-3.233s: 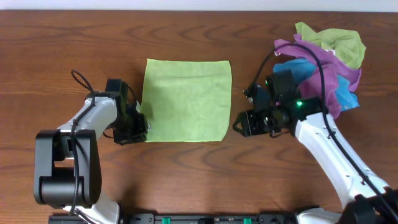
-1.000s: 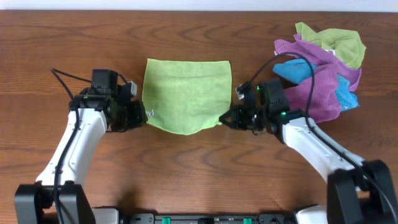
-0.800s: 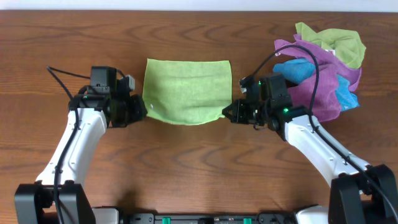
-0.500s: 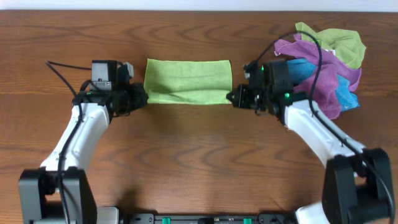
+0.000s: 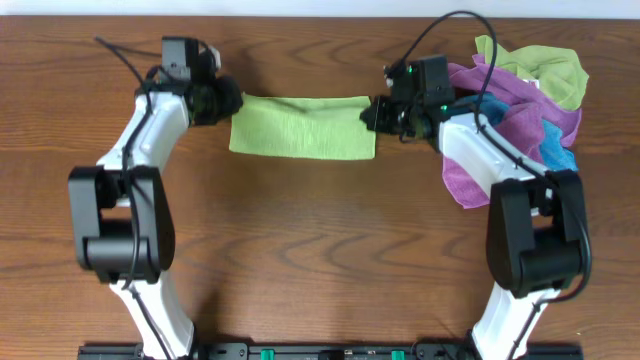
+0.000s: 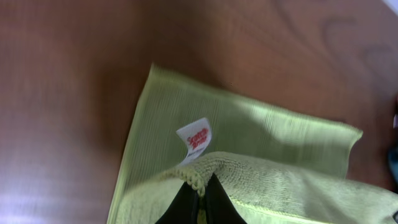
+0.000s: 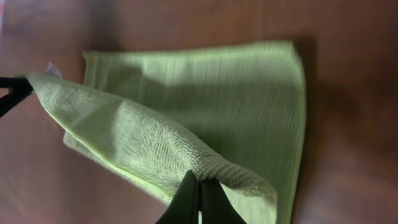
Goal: Fold the cloth
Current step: 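Fold the bottom edge up toward the top edge with both grippers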
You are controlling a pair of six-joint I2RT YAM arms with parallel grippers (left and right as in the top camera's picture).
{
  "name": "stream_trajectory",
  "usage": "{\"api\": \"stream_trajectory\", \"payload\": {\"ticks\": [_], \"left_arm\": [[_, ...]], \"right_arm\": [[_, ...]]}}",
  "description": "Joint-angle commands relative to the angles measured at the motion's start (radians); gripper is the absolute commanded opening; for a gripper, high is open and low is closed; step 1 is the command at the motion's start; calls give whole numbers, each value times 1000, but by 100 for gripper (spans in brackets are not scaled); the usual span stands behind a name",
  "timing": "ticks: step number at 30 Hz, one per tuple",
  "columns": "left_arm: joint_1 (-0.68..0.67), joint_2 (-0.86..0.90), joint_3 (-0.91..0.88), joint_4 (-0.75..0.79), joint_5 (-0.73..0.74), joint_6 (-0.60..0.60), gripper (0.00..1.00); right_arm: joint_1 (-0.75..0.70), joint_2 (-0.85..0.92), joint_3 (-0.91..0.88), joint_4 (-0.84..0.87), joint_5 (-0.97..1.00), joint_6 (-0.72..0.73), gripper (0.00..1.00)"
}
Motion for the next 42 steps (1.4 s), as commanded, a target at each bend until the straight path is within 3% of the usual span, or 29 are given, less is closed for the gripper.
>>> {"api": "stream_trajectory", "payload": {"ticks": [1,6,12,17,33,42], "left_arm": [[-1,66,125,-27,-6,32,5],[-1,134,246,-151,-19,74,6],[-1,133,245,-320,-84,122,6],[4,127,245,-391,-158,122,6],[16,13,224,-394,-224,129,6],[16,25,126,-247,-213,125,6]], "right_arm": [[-41,55,85,13,20,-5,1],[-59,103,155,-30,-24,-10,2],[-33,103,155,-138,-52,-61,2],[-17,103,155,-132,-51,-77,2],[-10,130,172,-105,-59,-32,1],[-8,142,172,-97,0,-29,1]]}}
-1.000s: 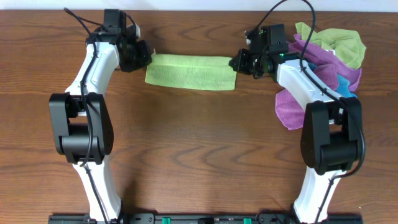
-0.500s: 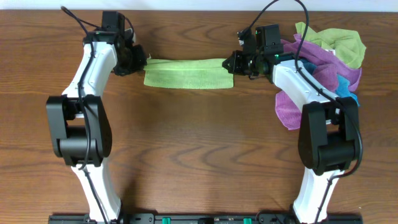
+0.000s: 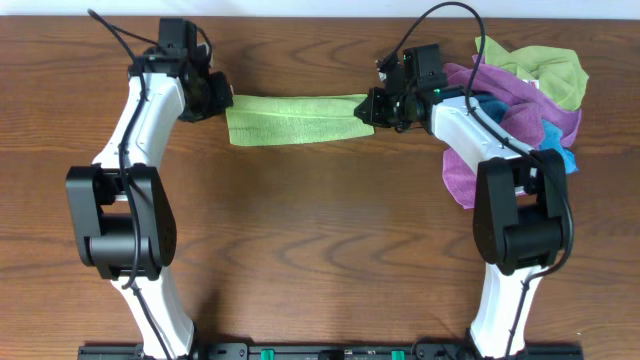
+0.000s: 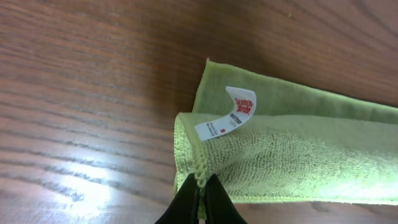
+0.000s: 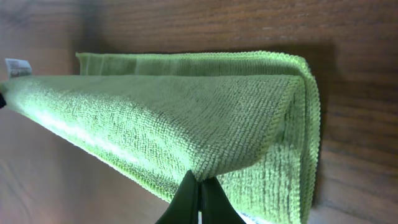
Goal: Fold the cloth
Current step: 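Fold the bottom edge up toward the top edge with both grippers, then lower the folded strip and open both grippers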
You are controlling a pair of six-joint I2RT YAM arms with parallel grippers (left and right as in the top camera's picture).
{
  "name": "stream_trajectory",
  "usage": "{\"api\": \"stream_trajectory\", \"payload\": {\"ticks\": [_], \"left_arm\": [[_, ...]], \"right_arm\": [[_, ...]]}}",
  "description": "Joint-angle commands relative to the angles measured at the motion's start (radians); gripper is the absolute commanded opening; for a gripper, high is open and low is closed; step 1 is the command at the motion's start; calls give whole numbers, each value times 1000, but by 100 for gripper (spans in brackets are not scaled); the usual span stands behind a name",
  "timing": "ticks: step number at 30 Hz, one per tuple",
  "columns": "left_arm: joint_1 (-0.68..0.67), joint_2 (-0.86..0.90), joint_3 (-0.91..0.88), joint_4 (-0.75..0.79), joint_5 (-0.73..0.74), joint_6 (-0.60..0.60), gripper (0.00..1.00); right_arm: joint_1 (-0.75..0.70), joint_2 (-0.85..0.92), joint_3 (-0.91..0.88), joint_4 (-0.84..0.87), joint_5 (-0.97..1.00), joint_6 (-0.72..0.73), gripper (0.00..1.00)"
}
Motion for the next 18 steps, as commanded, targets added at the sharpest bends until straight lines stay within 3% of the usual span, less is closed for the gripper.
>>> {"api": "stream_trajectory", "payload": {"ticks": [1,9,18], "left_arm": [[15,16,-11,56,-11,18,6],[15,63,-10,148,35,11,6],[1,114,-10,88,94,19,5]], "right_arm": [[-8,6,19,16,61,14,2],[-12,6,36,54,126,21,1],[-9,6,36,-35,184,21,2]]}}
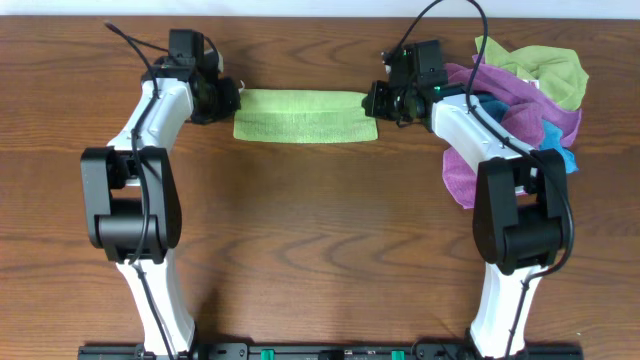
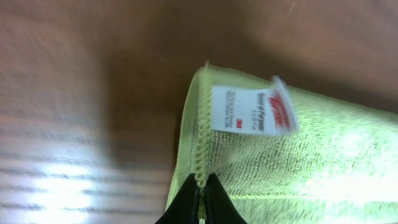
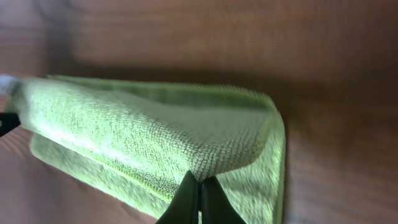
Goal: Fold the cloth
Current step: 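Lower the folded strip and open both grippers, then grasp the strip's right end with the right gripper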
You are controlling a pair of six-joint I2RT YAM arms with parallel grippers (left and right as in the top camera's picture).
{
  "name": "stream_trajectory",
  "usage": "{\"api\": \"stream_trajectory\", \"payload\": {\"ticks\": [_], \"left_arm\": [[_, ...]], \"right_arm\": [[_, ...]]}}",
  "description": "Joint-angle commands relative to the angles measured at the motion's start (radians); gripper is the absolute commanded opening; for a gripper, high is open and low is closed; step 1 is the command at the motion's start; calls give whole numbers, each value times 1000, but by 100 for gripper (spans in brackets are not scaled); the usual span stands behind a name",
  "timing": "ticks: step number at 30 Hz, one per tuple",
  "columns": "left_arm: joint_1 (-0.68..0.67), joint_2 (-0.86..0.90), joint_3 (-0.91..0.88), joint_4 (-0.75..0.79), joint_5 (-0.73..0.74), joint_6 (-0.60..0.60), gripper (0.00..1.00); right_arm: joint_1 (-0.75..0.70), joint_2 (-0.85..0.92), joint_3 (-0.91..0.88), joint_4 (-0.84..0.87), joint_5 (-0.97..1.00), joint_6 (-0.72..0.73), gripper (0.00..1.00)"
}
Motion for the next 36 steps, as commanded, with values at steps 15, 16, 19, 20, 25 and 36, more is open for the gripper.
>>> {"api": "stream_trajectory", "payload": {"ticks": [15,16,19,20,25,36], "left_arm": [[49,-45,217,-194,12,129,54],[50,-51,253,-208,24,163,31],[31,-55,297,-206,48,214,5],[15,-52,293,-199,29,217,6],[-76,0,241,-167,-105,217,6],[-134,163,239,-162,-182,171,6]], "right_arm": [[-43,-59,53,-70,-48,-30,11],[-45,-77,69,-68,-47,-39,1],[-28,-117,94,-39,-2,-125,1],[-14,-121,94,-36,46,-128,1],[54,-75,93,-60,185,-142,1],[93,54,93,-55,238,-134,1]]}}
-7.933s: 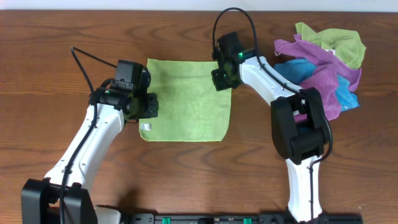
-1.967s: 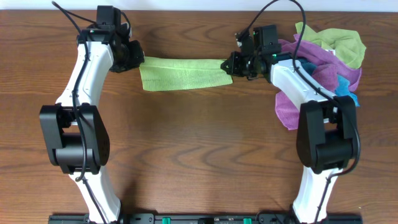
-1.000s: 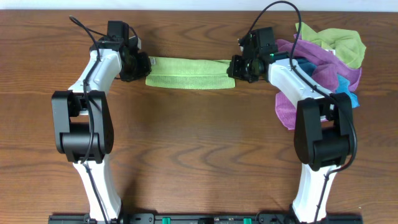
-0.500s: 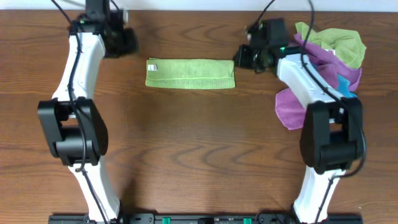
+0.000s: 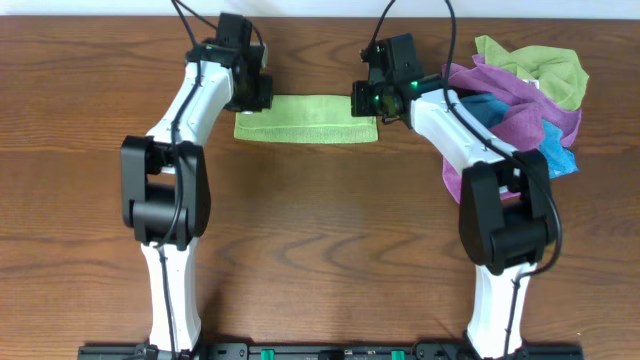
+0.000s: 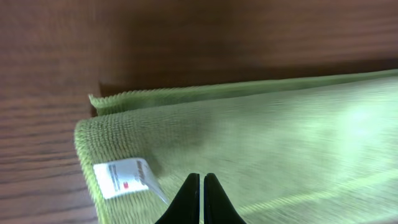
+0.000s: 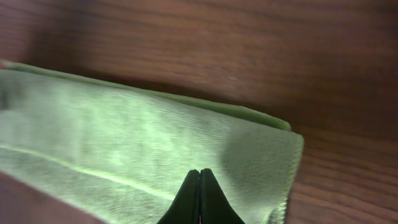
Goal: Fold the cloth
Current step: 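Grasp the strip's right end with the right gripper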
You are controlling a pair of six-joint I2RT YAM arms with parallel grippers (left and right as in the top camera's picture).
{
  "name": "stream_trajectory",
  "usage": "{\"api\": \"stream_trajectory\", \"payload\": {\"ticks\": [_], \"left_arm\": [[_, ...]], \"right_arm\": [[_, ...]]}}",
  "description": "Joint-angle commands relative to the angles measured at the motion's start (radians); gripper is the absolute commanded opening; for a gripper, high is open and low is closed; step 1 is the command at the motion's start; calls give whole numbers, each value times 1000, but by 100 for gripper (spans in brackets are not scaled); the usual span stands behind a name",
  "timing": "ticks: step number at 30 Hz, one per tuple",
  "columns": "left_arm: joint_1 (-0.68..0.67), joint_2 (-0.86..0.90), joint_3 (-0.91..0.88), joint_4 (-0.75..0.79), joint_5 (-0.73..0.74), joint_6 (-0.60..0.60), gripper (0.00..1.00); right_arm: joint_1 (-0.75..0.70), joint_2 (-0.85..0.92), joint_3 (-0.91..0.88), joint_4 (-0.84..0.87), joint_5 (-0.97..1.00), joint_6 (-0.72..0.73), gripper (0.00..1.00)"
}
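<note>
The light green cloth [image 5: 305, 118] lies flat as a long narrow folded strip at the far middle of the table. My left gripper [image 5: 252, 98] is at its left end, shut, with its tips [image 6: 201, 176] over the top layer and nothing between them. The white label [image 6: 121, 178] sticks out just left of the tips. At the cloth's right end my right gripper [image 5: 364, 102] is also shut, its tips [image 7: 199, 171] over the flat cloth [image 7: 143, 143] a little inside the right edge. A lower layer's far edge [image 6: 205, 93] peeks out.
A heap of purple, blue and green cloths [image 5: 520, 90] lies at the far right, close behind the right arm. The bare wooden table [image 5: 320, 230] stretches in front of the strip to the near edge.
Both grippers were shut on the corners of the top layer. Now neither holds the cloth: each is shut and farther in over the flat strip, toward the table's far side.
First, both grippers held the near corners raised over a wider folded cloth. Then the held edge was farther across the lower layer, leaving a narrower strip. Then the corners were near the far edge. Now the strip lies flat with both grippers off it.
</note>
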Motion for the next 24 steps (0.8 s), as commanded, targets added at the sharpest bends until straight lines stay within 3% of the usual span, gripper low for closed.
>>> {"api": "stream_trajectory", "payload": {"ticks": [1,11,18,24], "left_arm": [[11,27,-8,-4,-42,-25,6],[5,48,-8,-56,-72,-27,6],[5,48,-8,-145,-97,-27,6],[5,48,-8,-131,-96,-28,6]], "right_arm": [[4,28,-2,2,37,-15,1],[15,122,-2,-35,40,-3,1],[37,118,-2,-175,40,7,1],[43,97,18,-179,8,14,1]]}}
